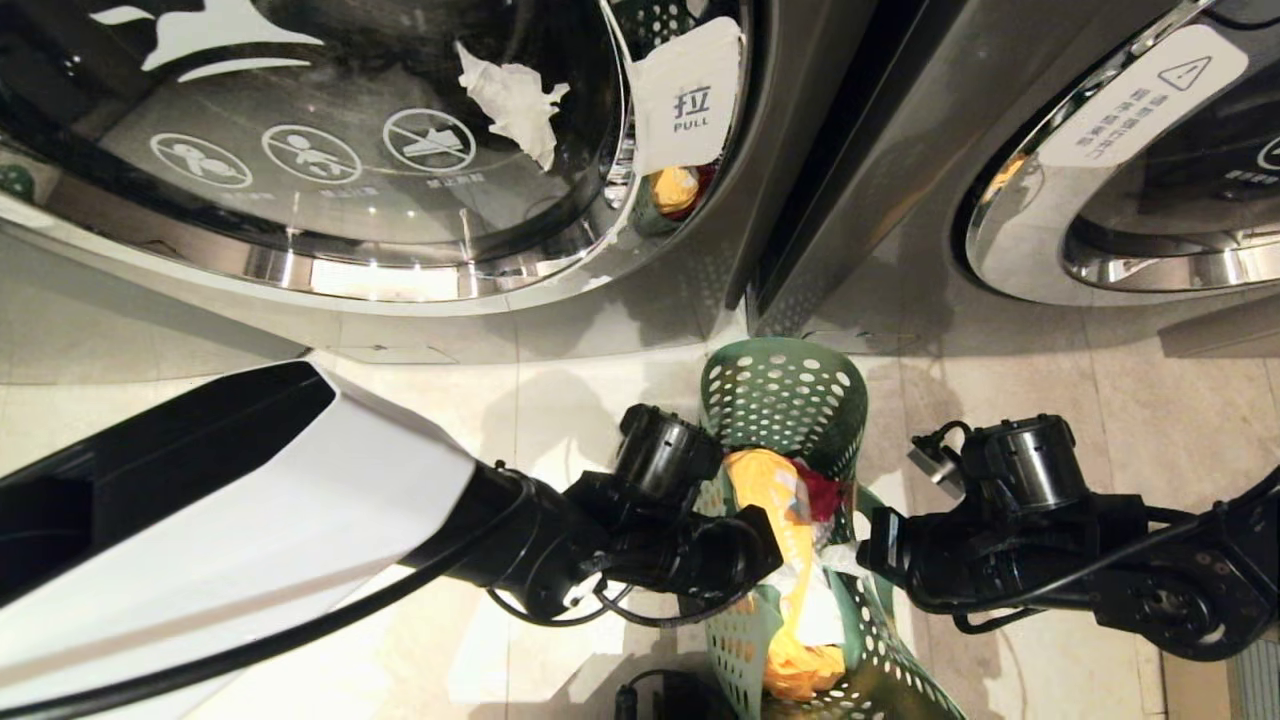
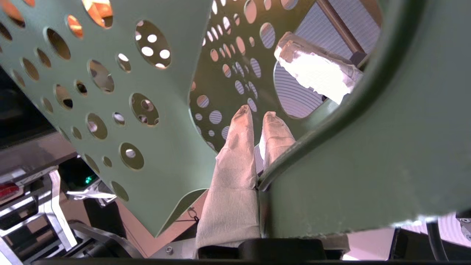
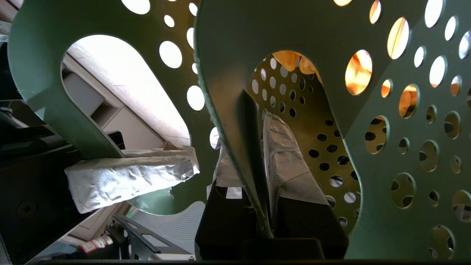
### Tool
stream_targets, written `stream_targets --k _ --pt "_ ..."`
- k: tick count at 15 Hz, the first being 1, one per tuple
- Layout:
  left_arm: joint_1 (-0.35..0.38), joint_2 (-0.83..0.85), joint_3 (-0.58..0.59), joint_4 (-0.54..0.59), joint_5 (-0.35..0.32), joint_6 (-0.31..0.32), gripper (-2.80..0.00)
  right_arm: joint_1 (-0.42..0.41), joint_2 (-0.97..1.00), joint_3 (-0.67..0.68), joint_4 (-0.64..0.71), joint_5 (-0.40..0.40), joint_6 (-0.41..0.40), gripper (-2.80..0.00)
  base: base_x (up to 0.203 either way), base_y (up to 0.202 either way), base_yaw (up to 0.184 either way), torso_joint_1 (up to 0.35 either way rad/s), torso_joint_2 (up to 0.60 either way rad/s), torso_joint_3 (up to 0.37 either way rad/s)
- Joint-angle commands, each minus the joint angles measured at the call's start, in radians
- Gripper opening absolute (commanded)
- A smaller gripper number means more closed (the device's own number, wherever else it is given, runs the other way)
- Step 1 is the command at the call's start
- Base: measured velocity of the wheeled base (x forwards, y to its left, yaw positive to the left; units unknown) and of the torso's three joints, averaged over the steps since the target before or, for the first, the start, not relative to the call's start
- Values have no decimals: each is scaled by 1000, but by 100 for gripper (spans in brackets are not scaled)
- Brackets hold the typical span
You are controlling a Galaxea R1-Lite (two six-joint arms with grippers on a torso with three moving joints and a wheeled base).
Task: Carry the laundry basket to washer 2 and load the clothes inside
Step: Pick up the clothes basket and put it beside the washing machine
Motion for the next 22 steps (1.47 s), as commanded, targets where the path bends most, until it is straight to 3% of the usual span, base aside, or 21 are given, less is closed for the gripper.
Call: stream_targets --k 1,6,7,10,12,16,22 --pt "0 1 1 -2 4 -5 -280 1 10 -5 -1 3 4 -280 0 0 0 3 -2 -151" --pt "-20 4 1 0 66 3 -280 1 18 -13 -1 5 4 -280 0 0 0 1 0 -32" --pt "-25 5 1 1 70 3 0 1 18 -11 -1 4 4 -280 0 0 0 0 0 0" --pt "-23 6 7 4 75 3 0 1 18 -6 -3 3 4 -280 0 0 0 0 0 0" --pt "-23 -3 9 71 105 3 0 1 19 -2 -3 2 4 -280 0 0 0 0 0 0" --pt "-23 -10 7 244 333 13 0 -26 18 12 -3 -11 4 -280 0 0 0 0 0 0" --pt "-25 -19 7 307 714 170 0 -68 18 14 -3 -17 4 -280 0 0 0 0 0 0"
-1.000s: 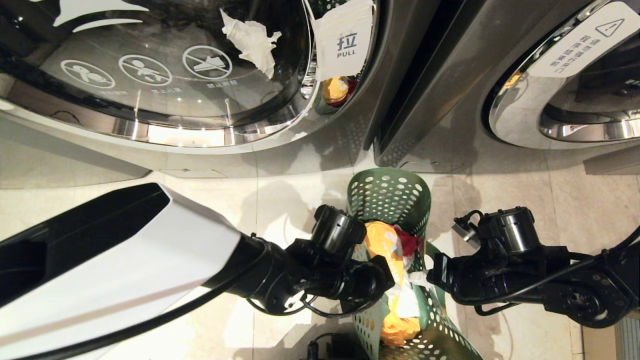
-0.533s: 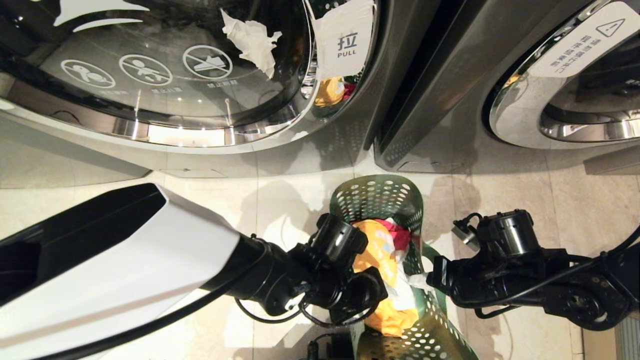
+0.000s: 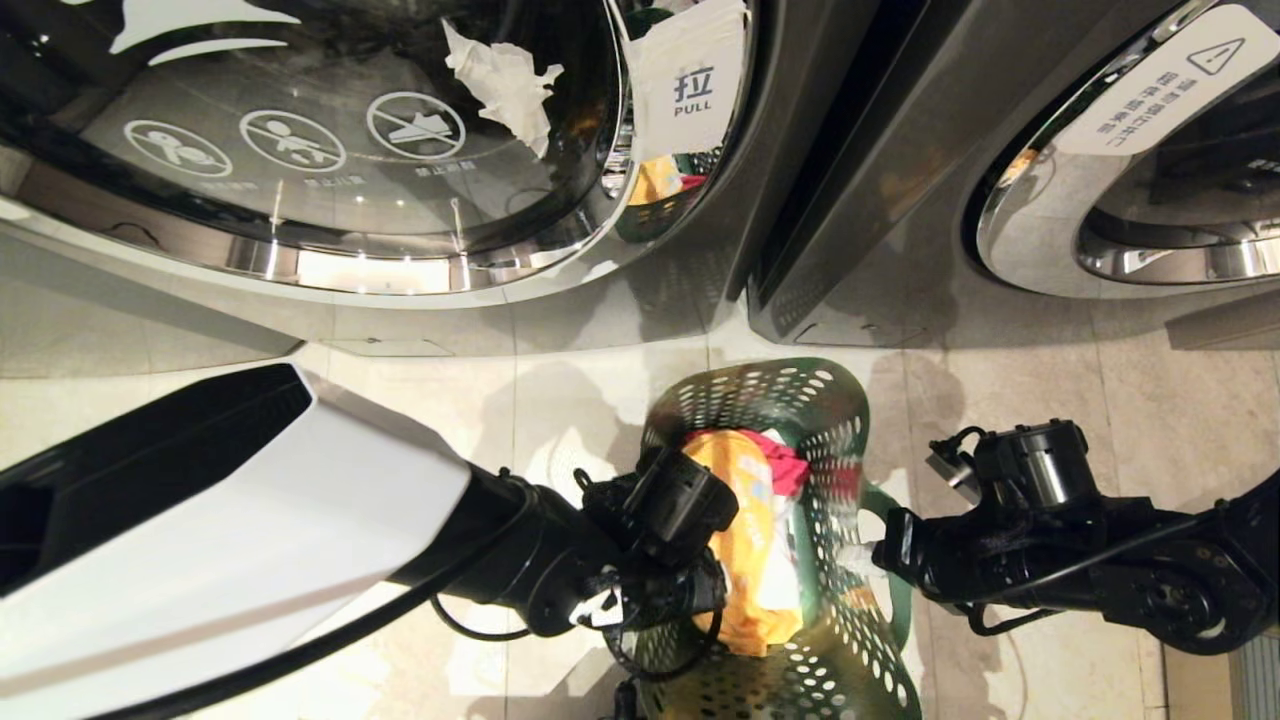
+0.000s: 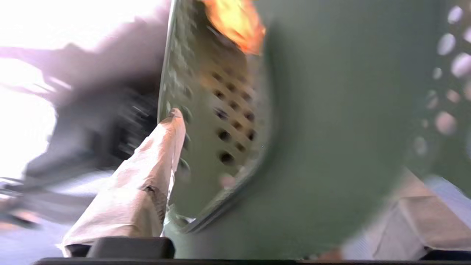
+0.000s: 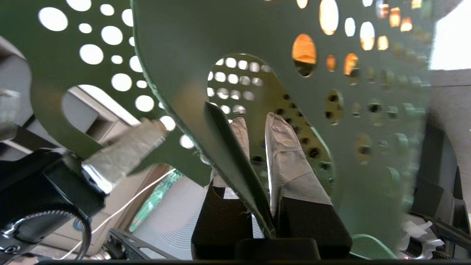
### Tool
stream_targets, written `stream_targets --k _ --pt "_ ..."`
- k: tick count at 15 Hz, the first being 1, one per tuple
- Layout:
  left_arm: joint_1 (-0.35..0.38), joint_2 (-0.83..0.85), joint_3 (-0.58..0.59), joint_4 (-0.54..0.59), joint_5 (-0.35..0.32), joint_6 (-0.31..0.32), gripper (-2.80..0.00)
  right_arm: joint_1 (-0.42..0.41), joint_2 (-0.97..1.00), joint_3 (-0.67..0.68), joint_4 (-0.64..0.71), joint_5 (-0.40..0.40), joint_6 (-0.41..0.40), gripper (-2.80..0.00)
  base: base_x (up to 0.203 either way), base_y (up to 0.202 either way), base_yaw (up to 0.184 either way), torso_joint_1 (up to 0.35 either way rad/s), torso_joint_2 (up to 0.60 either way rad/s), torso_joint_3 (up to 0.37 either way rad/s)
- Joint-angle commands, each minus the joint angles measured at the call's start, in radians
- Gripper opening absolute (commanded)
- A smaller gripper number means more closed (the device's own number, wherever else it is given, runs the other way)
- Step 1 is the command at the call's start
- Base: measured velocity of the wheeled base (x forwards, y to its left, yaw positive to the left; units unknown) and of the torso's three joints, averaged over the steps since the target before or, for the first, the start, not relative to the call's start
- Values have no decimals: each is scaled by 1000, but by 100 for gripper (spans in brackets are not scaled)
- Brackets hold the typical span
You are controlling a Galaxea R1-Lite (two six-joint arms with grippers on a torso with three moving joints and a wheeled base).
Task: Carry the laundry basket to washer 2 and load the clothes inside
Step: Pick up the clothes basket and put it beside the washing machine
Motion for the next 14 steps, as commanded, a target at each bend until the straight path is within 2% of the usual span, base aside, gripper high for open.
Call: stream_targets --k 1,5,9,11,13,14 --pt "0 -4 -1 2 61 15 0 -15 2 0 -5 0 2 -280 0 0 0 0 0 0" --pt "4 -61 -29 2 109 44 0 -65 15 -1 -5 2 -22 -280 0 0 0 0 0 0" --pt "7 -71 -109 16 227 80 0 -73 38 -5 -5 2 -35 -280 0 0 0 0 0 0" --pt "8 -98 -121 14 212 65 0 -82 46 -9 -20 3 -36 -280 0 0 0 0 0 0" --pt "16 -99 -119 11 131 23 0 -86 51 -16 -42 2 -36 -280 0 0 0 0 0 0" --pt "32 -96 -119 13 121 28 0 -88 51 -17 -47 0 -38 -280 0 0 0 0 0 0"
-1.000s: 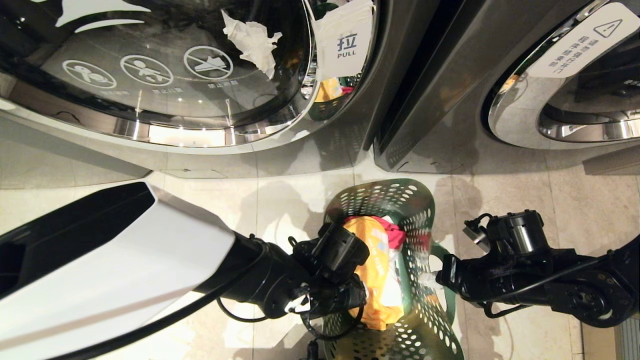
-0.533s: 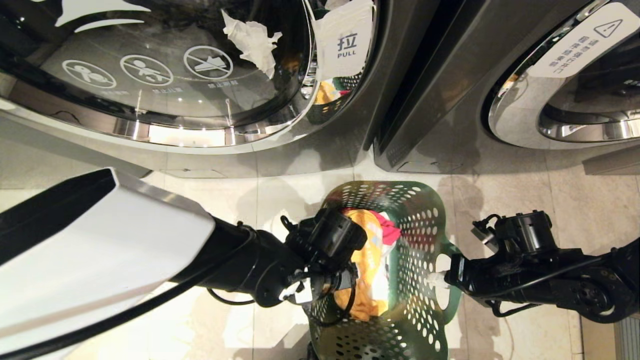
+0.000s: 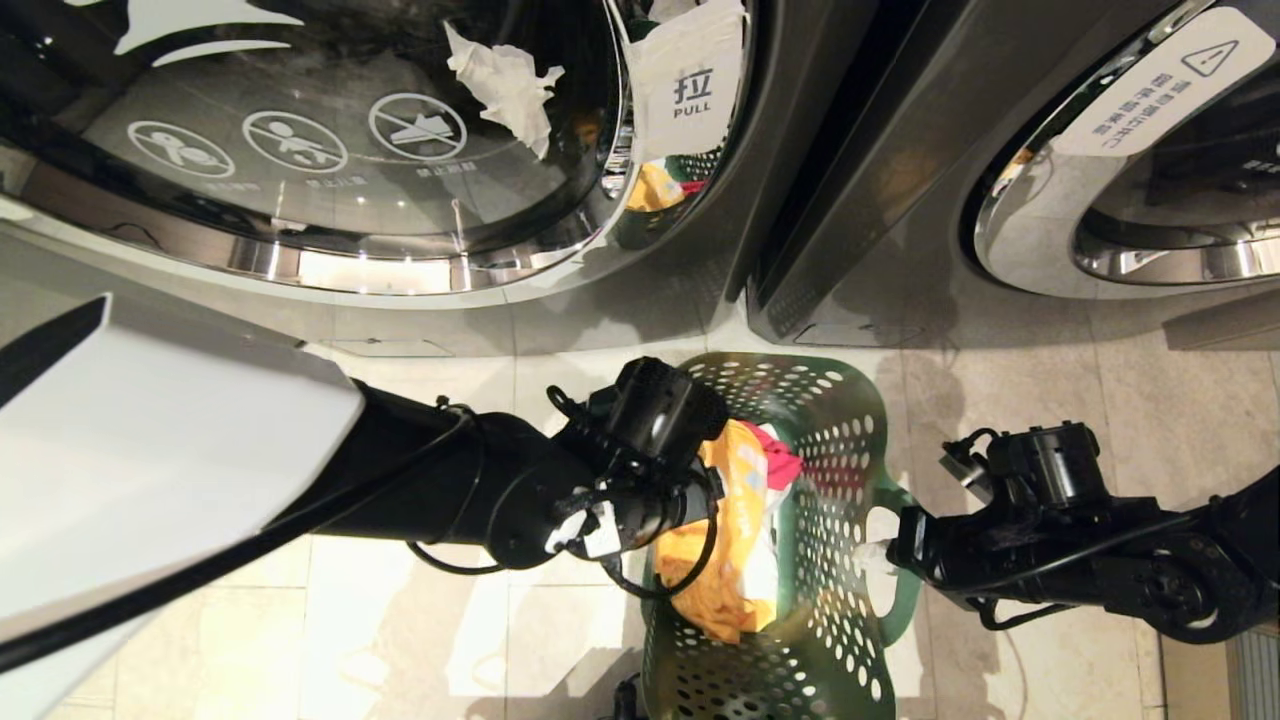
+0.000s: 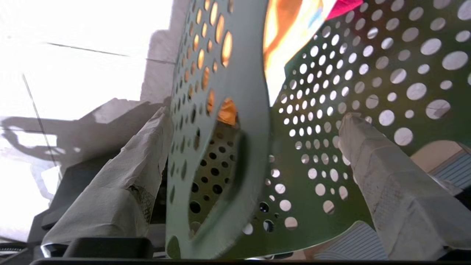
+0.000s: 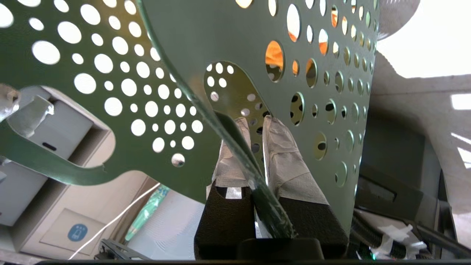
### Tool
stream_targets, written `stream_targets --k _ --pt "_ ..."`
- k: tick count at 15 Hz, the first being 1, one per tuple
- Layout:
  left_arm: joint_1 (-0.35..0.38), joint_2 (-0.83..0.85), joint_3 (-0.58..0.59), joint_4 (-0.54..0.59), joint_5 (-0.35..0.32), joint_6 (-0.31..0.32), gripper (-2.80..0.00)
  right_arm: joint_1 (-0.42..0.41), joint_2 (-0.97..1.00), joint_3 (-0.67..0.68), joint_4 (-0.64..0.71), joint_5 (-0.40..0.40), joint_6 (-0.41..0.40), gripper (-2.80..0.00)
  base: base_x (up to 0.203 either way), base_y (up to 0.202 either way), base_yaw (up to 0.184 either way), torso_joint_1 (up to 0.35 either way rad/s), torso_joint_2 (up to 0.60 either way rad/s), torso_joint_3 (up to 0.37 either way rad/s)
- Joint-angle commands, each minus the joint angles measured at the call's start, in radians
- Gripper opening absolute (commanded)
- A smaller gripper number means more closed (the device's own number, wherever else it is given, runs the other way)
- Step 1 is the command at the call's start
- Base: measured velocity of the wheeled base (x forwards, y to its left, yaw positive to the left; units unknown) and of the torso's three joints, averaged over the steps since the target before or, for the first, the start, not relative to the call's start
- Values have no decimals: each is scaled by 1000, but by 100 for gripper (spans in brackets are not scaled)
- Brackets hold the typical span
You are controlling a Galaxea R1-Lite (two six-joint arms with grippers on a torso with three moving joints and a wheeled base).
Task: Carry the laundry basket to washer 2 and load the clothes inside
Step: Pick up the clothes basket and put it beside the washing machine
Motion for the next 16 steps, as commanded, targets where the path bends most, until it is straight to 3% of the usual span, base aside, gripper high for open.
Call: stream_targets --k 1,9,16 --pt "13 -13 -1 2 4 9 0 -12 7 -4 -11 -2 2 -280 0 0 0 0 0 0" --pt "21 -99 -1 38 22 37 0 -114 -30 -74 10 3 -27 -280 0 0 0 0 0 0" --pt "21 -128 1 67 22 37 0 -132 -145 -272 391 4 -174 -280 0 0 0 0 0 0"
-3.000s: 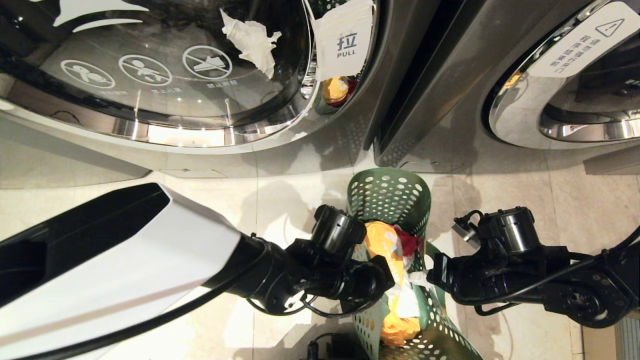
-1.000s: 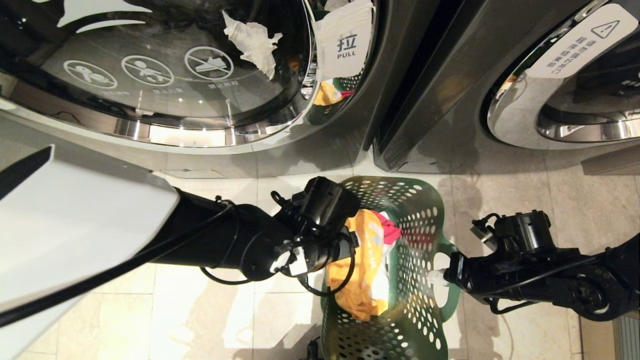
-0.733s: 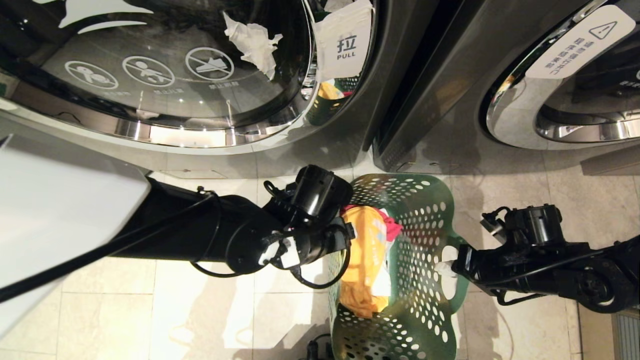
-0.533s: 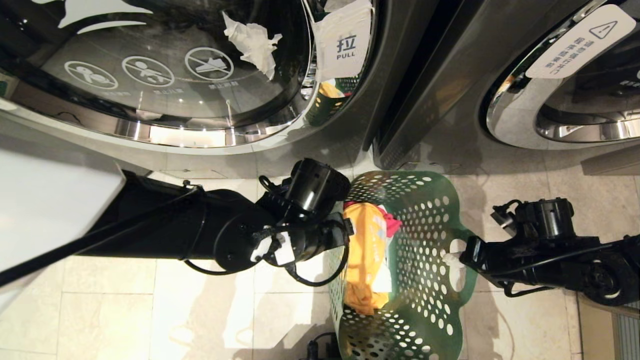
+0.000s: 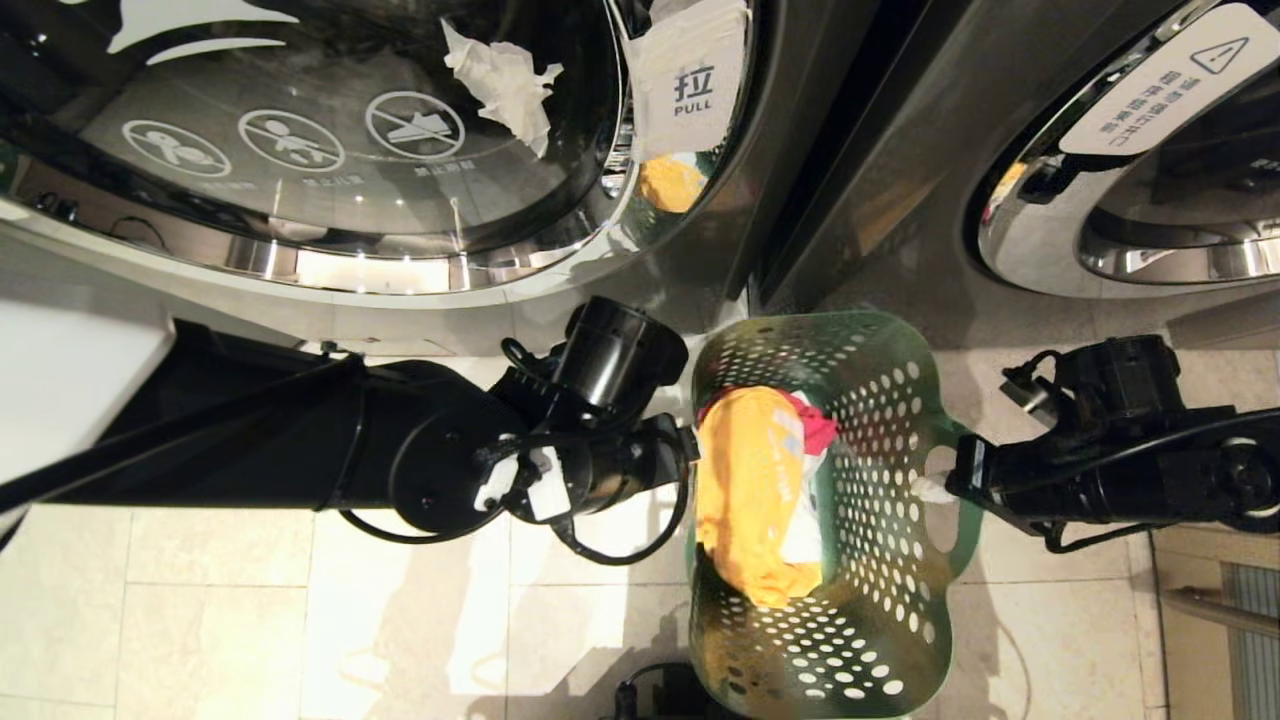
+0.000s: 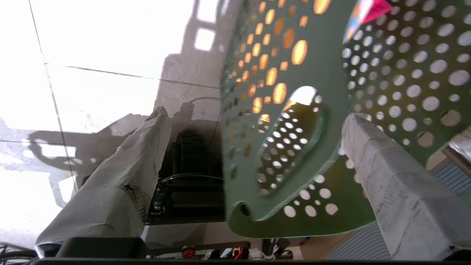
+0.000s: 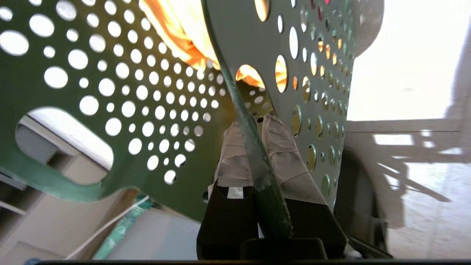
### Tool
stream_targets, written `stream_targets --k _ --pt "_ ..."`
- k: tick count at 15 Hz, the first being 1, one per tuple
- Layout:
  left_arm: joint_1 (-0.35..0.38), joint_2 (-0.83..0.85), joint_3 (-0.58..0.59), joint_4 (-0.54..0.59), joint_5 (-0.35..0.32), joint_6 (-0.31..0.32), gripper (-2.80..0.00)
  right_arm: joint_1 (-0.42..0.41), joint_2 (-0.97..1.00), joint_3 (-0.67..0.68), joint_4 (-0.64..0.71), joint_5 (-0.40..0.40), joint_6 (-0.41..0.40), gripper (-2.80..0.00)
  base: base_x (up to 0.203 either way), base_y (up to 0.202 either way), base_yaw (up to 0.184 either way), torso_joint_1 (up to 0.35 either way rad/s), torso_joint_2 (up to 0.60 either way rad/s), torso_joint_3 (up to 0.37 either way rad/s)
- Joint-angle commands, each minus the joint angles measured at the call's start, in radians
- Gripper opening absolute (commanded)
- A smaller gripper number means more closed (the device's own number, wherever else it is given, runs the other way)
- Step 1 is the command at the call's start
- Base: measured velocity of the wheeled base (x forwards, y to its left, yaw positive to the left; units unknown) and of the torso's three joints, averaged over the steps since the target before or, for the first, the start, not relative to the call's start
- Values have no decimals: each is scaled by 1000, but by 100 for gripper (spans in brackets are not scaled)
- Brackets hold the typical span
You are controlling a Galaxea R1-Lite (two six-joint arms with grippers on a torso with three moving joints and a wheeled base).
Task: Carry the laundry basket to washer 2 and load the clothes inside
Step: Pick up the clothes basket and put it beside the washing machine
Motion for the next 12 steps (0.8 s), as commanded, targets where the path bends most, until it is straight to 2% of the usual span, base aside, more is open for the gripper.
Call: stream_targets --k 1,5,9,12 --pt "0 -5 2 2 2 -5 0 -8 -45 -32 50 8 -23 -280 0 0 0 0 0 0" --pt "0 -18 27 8 11 -7 0 -36 -59 -41 76 6 -54 -280 0 0 0 0 0 0" --pt "-1 -5 30 5 18 -11 0 -135 -50 -45 135 8 -181 -280 0 0 0 0 0 0" --pt "-2 -1 28 2 18 -12 0 -171 -30 -46 138 8 -189 -280 0 0 0 0 0 0"
